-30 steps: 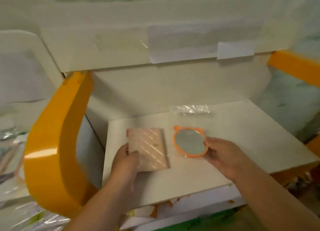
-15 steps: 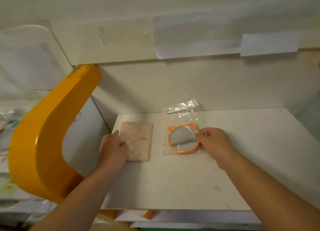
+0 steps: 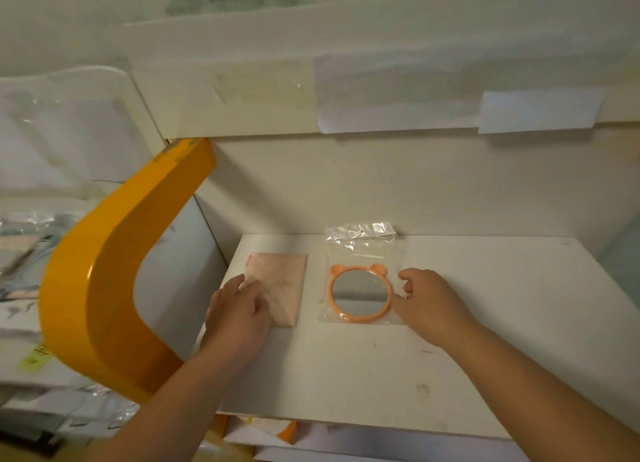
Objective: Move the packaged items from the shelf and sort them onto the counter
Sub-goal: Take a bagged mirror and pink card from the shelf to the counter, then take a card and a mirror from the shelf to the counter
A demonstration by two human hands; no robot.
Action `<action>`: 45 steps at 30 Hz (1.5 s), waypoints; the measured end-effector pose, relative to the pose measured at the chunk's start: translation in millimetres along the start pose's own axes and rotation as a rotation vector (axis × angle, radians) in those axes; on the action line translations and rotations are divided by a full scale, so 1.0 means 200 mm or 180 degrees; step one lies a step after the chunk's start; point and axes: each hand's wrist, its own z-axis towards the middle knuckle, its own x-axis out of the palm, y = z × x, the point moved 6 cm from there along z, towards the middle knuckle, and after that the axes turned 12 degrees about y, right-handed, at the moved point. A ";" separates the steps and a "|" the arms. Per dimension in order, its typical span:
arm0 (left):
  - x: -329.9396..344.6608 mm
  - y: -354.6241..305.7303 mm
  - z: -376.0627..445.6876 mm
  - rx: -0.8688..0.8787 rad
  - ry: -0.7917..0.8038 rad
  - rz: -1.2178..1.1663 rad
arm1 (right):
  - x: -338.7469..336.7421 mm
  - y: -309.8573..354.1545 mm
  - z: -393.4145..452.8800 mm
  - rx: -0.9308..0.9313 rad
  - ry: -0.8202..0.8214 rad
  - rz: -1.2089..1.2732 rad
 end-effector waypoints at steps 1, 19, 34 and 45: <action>0.00 -0.01 -0.01 0.0006 0.0020 0.0069 | 0.00 0.01 -0.02 -0.0049 -0.0022 -0.0108; -0.71 -0.03 -0.73 0.1001 -0.1465 0.0383 | 0.06 0.94 -0.51 -0.2210 -0.0100 -0.0028; -1.10 1.68 -1.05 -0.0325 -0.1452 -0.0162 | 1.08 2.06 -1.03 -0.2798 0.0508 -0.0051; -1.24 2.36 -0.95 -0.0425 -0.1223 -0.0319 | 1.76 2.45 -0.86 -0.2443 0.0601 -0.0795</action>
